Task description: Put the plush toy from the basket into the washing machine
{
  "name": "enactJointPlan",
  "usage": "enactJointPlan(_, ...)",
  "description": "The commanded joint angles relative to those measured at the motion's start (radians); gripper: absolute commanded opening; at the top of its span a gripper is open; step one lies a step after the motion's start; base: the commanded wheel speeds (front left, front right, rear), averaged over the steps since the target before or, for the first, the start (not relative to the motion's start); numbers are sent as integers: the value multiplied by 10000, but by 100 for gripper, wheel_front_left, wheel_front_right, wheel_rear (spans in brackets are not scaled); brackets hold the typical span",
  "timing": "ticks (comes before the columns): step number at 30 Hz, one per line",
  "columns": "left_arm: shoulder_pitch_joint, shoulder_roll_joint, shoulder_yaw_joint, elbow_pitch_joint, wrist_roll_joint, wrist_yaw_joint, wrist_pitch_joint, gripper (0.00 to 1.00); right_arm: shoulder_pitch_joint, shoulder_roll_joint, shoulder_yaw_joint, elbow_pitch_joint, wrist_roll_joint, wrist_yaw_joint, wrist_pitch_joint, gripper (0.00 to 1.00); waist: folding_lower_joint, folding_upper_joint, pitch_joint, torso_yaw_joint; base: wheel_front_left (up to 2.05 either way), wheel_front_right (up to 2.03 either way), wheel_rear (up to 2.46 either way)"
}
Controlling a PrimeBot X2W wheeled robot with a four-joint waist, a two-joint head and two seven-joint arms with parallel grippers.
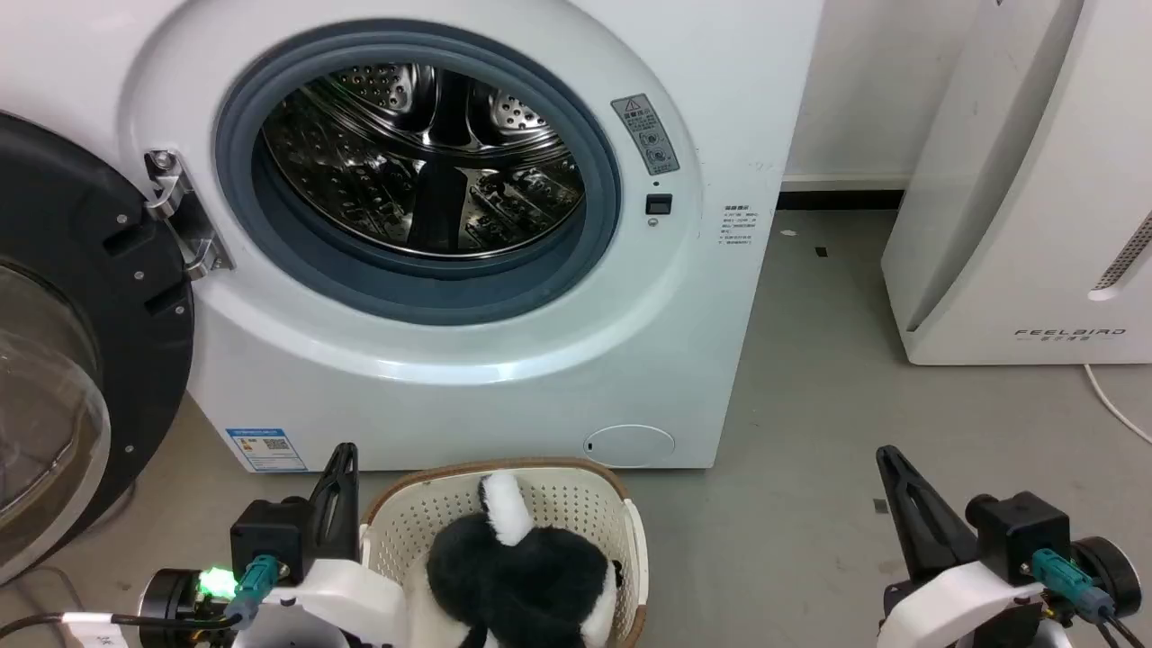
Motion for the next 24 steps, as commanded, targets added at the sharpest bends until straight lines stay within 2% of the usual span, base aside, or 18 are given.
enactJointPlan(1, -73, 3, 11, -43, 24, 20, 1, 0, -139, 5, -24, -43, -78, -9, 14, 0, 0, 0, 0, 0, 0, 0, 0)
enactJointPlan(24, -73, 3, 11, -43, 24, 20, 1, 0, -139, 5, -24, -43, -78, -9, 14, 0, 0, 0, 0, 0, 0, 0, 0)
